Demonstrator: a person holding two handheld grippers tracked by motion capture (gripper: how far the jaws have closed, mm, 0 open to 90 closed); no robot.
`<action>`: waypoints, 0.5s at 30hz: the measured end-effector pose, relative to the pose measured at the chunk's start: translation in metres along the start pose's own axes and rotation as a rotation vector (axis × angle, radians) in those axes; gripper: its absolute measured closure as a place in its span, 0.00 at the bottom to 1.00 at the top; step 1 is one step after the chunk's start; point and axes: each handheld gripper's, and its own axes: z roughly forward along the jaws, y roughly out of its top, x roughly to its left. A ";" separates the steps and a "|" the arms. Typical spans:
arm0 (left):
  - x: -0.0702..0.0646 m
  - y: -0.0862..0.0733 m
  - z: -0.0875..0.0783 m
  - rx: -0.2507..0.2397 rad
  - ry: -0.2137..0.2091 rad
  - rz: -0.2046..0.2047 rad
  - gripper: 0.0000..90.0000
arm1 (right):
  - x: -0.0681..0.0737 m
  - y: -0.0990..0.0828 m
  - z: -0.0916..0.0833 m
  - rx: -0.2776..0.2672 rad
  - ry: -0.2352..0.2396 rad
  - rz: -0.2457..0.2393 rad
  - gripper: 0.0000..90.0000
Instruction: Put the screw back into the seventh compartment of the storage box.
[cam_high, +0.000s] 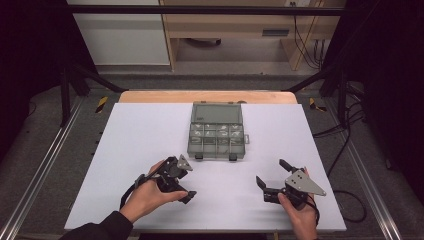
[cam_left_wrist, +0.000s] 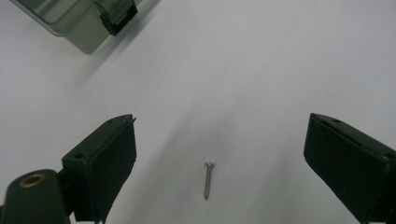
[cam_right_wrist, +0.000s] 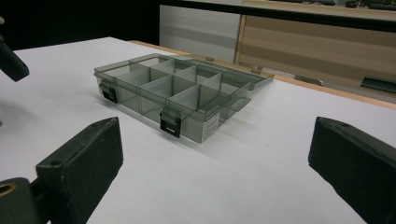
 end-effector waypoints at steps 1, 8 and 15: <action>0.000 0.000 0.001 0.011 -0.005 0.004 0.11 | 0.000 0.000 0.000 0.000 -0.001 0.001 0.04; -0.004 -0.004 0.005 0.040 -0.023 0.017 0.20 | 0.000 0.000 0.000 0.001 0.000 -0.001 0.04; -0.004 -0.004 0.008 0.072 -0.023 0.018 0.33 | 0.000 0.000 0.000 0.001 0.000 -0.001 0.03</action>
